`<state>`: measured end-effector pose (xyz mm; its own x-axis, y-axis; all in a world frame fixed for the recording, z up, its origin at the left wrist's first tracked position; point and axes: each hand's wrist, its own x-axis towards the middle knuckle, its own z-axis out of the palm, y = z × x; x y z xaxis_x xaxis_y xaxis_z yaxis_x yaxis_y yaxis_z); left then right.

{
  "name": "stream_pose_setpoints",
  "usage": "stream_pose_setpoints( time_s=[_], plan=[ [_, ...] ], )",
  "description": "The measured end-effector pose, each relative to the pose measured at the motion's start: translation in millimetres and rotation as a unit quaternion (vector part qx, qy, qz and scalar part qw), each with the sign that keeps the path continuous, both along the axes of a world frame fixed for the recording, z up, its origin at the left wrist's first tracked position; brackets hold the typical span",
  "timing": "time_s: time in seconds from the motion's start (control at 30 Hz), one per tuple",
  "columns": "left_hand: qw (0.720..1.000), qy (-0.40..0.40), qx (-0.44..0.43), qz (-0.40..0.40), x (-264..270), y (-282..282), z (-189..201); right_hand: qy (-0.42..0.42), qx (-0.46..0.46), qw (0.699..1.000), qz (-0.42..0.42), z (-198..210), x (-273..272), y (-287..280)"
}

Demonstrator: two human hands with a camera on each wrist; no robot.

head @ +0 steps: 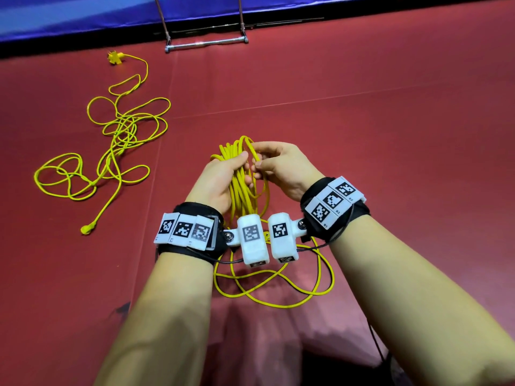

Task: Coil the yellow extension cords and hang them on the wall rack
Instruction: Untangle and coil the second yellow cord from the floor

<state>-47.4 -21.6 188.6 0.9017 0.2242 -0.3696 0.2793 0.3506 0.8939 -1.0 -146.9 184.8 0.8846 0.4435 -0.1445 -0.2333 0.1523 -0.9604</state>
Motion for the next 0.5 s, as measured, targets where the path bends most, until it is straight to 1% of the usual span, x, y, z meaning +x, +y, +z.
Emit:
stream_pose_setpoints(
  time_s=[0.07,0.17,0.37,0.43,0.5],
  plan=[
    [1.000,-0.002,-0.008,-0.001,-1,-2,0,-0.001,0.000,1.000,-0.010,2,2,0],
    [0.999,-0.008,-0.033,0.002,-4,-7,3,-0.023,-0.013,1.000,0.014,5,-1,0],
    [0.997,-0.016,-0.061,0.046,-5,-6,5,-0.105,-0.120,0.985,0.065,14,-5,-2],
    [0.996,-0.016,-0.067,0.053,-4,-6,3,-0.123,-0.140,0.980,0.074,15,-6,-1],
    [0.997,-0.004,-0.071,0.043,-3,-5,1,-0.120,-0.146,0.980,0.068,14,-7,1]
  ],
)
